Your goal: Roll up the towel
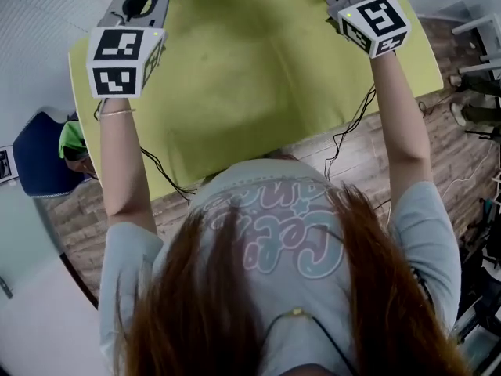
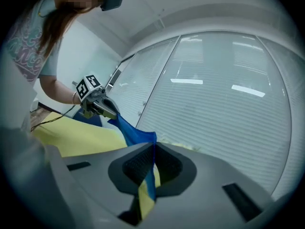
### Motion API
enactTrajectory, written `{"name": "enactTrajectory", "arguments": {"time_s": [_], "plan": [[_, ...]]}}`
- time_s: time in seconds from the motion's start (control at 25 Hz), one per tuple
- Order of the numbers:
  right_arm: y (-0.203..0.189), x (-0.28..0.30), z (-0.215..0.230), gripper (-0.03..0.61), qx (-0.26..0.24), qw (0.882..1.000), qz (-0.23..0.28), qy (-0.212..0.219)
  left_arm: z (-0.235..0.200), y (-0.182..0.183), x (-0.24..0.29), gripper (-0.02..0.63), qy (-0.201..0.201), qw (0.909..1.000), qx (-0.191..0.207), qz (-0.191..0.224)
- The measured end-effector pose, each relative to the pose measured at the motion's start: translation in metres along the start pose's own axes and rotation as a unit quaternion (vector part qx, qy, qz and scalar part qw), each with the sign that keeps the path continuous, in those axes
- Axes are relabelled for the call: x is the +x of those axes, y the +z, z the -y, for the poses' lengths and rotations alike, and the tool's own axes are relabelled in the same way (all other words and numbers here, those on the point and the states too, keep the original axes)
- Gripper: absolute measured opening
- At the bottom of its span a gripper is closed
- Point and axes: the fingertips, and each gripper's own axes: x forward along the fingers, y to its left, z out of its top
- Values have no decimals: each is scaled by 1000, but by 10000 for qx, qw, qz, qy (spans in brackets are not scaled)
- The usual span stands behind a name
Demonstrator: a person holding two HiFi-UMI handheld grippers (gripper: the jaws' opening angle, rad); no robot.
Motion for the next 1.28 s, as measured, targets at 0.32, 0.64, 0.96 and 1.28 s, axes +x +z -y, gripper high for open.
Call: {"name": "enactTrajectory", "arguments": {"time_s": [0.32, 0.64, 0.96, 1.28], "plan": [[-131, -66, -135, 20, 281, 9835, -1454, 1040, 142, -159, -40, 25, -1102, 9841, 71, -1389], [-164, -103, -174, 6, 331, 9762, -1770, 1211, 169, -189, -75, 25, -1245, 9764, -202, -1752], [-159, -98, -241, 126, -313, 9498, -1929, 2442, 181, -206, -91, 26, -967, 9741, -197, -2035], [-169, -92, -245, 105, -451, 9292, -2156, 2967, 180, -214, -103, 26, -697, 9694, 111, -2352]]}}
